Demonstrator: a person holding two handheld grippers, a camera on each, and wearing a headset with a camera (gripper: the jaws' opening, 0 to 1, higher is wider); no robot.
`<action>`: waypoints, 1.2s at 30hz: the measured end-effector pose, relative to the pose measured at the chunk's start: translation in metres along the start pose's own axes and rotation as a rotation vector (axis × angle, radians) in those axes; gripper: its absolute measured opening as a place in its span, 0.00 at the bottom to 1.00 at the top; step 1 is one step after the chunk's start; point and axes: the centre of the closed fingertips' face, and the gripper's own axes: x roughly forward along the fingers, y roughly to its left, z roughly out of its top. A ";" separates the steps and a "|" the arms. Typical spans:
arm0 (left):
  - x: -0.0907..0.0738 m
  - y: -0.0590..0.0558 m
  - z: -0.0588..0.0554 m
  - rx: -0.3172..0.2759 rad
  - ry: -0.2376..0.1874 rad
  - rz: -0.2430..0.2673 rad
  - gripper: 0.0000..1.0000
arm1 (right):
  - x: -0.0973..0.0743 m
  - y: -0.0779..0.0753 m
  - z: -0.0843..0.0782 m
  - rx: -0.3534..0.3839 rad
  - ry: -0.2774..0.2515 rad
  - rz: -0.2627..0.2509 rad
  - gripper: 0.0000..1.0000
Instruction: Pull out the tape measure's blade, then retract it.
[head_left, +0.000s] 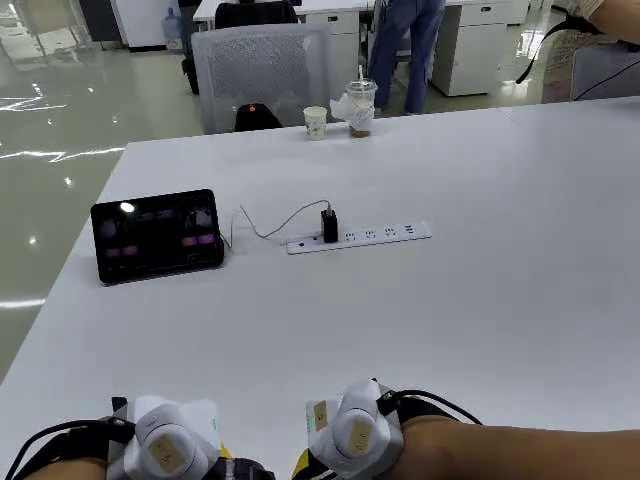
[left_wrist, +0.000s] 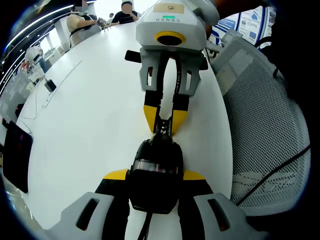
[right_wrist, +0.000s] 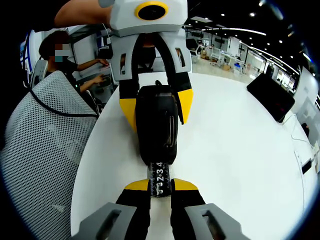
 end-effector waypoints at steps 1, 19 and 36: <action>0.000 0.000 0.000 0.000 0.000 0.000 0.31 | -0.001 0.000 -0.001 0.000 0.001 -0.001 0.11; 0.000 0.001 0.000 -0.002 0.003 0.006 0.31 | -0.007 -0.001 -0.010 0.013 0.024 -0.003 0.11; 0.000 0.001 0.000 -0.002 0.004 0.009 0.31 | -0.014 -0.002 -0.016 0.025 0.035 -0.006 0.11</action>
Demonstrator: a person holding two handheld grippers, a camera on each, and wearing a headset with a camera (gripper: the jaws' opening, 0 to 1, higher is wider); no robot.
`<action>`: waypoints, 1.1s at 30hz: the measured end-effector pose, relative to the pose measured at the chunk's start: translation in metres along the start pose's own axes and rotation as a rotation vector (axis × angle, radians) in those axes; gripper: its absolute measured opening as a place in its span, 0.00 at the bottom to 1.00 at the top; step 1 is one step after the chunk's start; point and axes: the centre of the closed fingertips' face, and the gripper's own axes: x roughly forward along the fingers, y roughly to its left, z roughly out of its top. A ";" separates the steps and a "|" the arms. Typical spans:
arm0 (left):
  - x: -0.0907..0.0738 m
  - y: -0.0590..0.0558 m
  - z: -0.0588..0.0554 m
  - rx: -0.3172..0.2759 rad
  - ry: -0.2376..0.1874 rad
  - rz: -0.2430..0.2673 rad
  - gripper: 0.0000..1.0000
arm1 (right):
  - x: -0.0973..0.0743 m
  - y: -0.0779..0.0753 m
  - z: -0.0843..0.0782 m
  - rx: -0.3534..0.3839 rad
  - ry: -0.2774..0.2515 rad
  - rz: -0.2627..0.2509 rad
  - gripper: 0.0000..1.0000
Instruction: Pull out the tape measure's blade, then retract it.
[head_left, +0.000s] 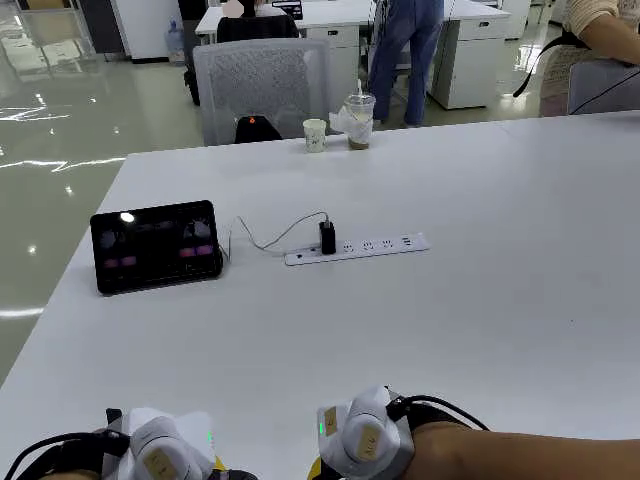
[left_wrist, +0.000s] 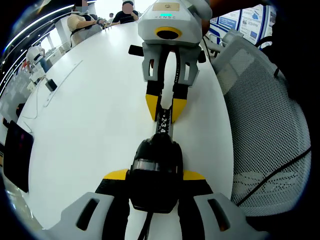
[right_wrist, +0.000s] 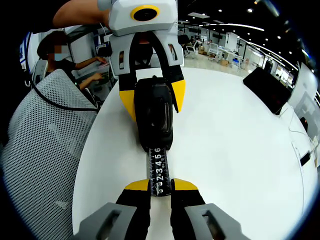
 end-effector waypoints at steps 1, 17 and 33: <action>0.000 0.000 0.000 0.000 0.000 0.000 0.31 | 0.000 0.000 -0.001 -0.001 0.000 0.000 0.11; 0.000 0.000 0.000 -0.001 0.002 0.002 0.31 | -0.005 -0.001 -0.009 0.009 0.004 -0.003 0.11; 0.000 0.000 0.000 0.001 0.005 0.003 0.31 | -0.013 0.000 -0.017 0.019 0.019 0.005 0.11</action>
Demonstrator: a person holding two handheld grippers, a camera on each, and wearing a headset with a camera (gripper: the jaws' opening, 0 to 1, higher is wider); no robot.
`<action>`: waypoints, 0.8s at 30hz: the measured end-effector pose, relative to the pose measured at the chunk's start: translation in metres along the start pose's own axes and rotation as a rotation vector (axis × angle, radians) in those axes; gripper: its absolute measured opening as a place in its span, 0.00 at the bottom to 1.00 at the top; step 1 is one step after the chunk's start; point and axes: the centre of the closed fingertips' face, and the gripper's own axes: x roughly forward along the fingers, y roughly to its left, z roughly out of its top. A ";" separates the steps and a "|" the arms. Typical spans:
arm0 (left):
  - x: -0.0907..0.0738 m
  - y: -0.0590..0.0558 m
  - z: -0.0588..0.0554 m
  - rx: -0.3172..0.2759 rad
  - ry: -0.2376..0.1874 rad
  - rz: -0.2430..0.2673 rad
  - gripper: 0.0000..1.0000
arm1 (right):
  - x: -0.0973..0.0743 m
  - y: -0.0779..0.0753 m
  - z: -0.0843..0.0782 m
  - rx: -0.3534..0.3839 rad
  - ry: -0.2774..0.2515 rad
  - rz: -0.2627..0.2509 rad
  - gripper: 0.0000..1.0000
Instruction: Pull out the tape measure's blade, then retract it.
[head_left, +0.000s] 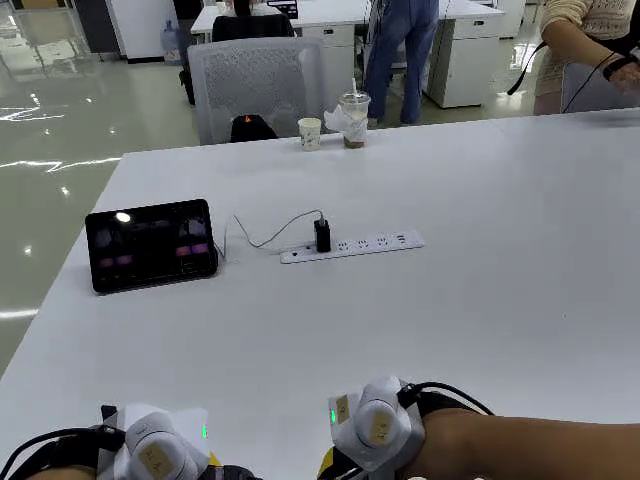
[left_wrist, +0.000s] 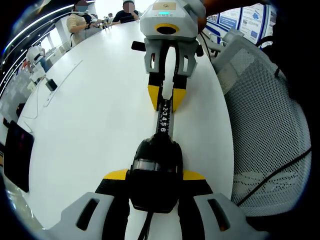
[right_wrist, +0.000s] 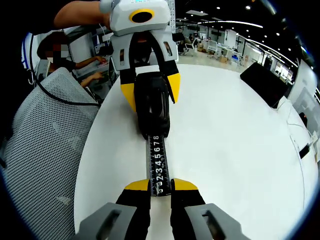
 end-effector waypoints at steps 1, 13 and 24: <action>0.000 0.000 0.000 0.000 0.000 0.000 0.31 | 0.000 0.000 0.000 0.001 0.001 0.000 0.11; 0.000 0.000 0.000 0.003 0.000 -0.003 0.31 | -0.004 0.001 -0.004 0.002 0.008 -0.004 0.11; 0.001 0.000 0.000 0.006 -0.002 -0.006 0.31 | -0.008 0.000 -0.009 -0.002 0.013 -0.009 0.11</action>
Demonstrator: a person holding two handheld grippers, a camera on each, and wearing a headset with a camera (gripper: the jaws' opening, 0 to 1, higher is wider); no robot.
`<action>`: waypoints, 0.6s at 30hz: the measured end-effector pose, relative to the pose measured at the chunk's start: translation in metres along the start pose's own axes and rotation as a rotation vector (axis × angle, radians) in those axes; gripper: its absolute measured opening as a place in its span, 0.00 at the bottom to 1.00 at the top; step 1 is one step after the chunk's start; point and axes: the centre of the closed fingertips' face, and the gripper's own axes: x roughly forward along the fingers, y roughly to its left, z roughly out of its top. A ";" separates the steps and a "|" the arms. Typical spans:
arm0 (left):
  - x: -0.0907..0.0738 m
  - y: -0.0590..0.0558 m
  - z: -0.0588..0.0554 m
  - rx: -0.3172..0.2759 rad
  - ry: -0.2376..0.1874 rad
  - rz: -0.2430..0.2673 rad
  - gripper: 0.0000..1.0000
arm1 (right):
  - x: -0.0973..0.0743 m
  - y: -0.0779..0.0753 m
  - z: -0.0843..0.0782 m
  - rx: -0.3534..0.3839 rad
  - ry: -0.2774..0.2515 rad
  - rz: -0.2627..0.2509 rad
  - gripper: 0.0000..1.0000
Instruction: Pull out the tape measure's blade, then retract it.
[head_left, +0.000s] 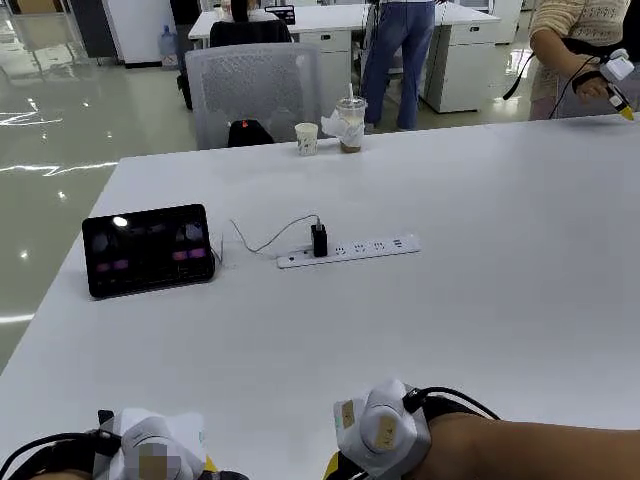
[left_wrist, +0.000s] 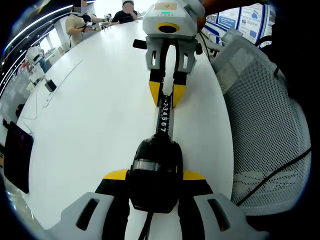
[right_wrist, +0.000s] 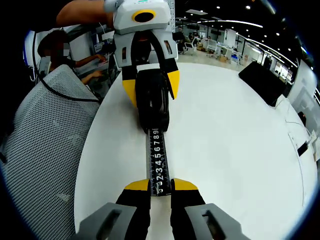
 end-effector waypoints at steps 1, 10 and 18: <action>0.000 0.000 0.000 0.001 0.000 0.000 0.31 | 0.000 0.000 0.000 0.000 0.001 0.000 0.11; 0.001 0.000 0.000 0.006 0.000 -0.003 0.31 | -0.005 -0.002 -0.006 0.007 0.005 -0.005 0.11; 0.000 0.000 0.000 0.011 0.000 -0.005 0.31 | -0.008 -0.002 -0.010 0.014 0.005 -0.005 0.11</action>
